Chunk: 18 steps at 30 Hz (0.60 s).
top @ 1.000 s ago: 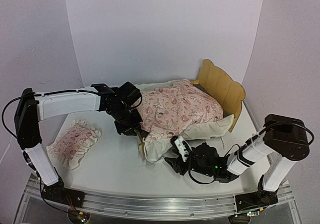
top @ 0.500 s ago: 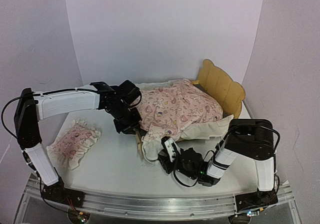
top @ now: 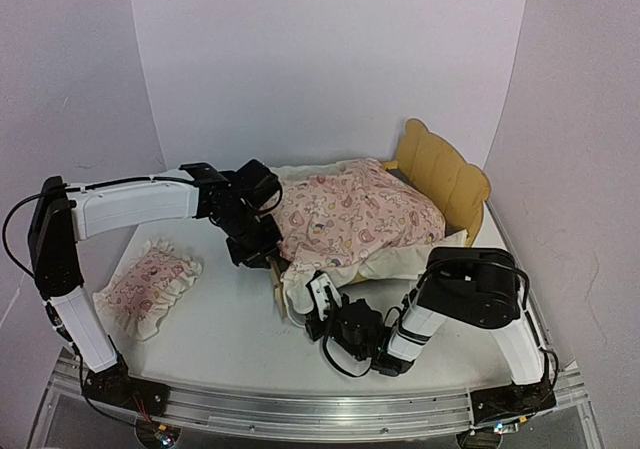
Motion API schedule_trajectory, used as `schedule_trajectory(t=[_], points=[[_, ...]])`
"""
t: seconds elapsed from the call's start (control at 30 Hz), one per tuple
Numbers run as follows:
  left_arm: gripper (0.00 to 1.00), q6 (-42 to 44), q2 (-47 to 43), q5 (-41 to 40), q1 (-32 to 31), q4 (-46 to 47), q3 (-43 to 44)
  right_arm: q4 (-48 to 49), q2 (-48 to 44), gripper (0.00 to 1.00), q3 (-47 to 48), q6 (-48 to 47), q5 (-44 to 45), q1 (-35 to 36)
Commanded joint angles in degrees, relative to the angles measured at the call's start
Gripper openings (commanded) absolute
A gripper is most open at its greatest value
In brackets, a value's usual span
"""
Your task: Set up the pet bed
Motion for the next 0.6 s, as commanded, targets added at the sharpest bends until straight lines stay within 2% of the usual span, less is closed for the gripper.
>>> schedule_trajectory(t=[0.0, 0.13, 0.2, 0.27, 0.3, 0.4, 0.57], points=[[0.0, 0.86, -9.2, 2.59, 0.11, 19.47, 7.37, 3.84, 1.27, 0.17, 1.89, -1.0, 2.02, 0.19], [0.0, 1.46, -9.09, 1.62, 0.28, 20.56, 5.21, 1.28, -6.39, 0.05, -5.32, 2.05, -2.54, 0.58], [0.0, 2.5, -8.37, 3.24, 0.36, 23.6, 3.24, -7.46, -12.9, 0.01, -9.02, 5.72, -8.59, 0.63], [0.0, 3.72, -7.77, 2.16, 0.37, 24.69, 1.38, -24.6, -20.23, 0.0, -10.11, 9.31, -14.77, 0.59], [0.0, 4.57, -7.8, 0.87, 0.37, 24.88, 0.51, -29.82, -22.25, 0.0, -10.02, 10.13, -18.18, 0.63], [0.0, 6.05, -9.06, -3.36, 0.37, 26.14, -3.7, -39.45, -25.4, 0.0, -10.12, 12.71, -24.46, 0.61], [0.0, 9.46, -8.68, -7.04, 0.46, 28.5, -8.86, -50.08, -26.23, 0.0, -7.59, 15.77, -25.93, 0.48]])
